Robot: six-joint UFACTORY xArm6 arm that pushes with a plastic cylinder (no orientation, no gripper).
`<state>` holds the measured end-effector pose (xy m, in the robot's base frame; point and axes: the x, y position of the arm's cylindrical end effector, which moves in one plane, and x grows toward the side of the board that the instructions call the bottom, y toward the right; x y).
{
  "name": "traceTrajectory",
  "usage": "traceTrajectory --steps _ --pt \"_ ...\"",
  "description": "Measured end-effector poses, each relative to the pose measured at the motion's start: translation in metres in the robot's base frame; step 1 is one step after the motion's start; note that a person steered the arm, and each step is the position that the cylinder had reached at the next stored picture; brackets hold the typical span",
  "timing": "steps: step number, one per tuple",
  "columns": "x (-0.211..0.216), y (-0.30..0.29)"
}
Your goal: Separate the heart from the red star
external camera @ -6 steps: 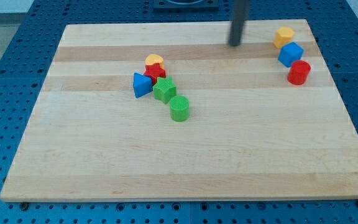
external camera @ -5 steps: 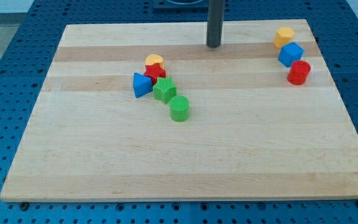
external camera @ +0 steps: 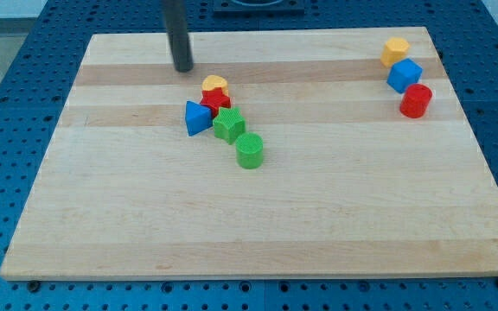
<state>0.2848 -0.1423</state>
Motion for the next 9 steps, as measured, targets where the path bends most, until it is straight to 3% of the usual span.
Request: traceTrajectory --steps 1,2,4,5,6,7,9 --pt "0.052 0.001" --pt "0.066 0.011" --pt "0.028 0.147" --pt "0.027 0.163" --pt "0.011 0.162" --pt "-0.025 0.099" --pt "0.005 0.092"
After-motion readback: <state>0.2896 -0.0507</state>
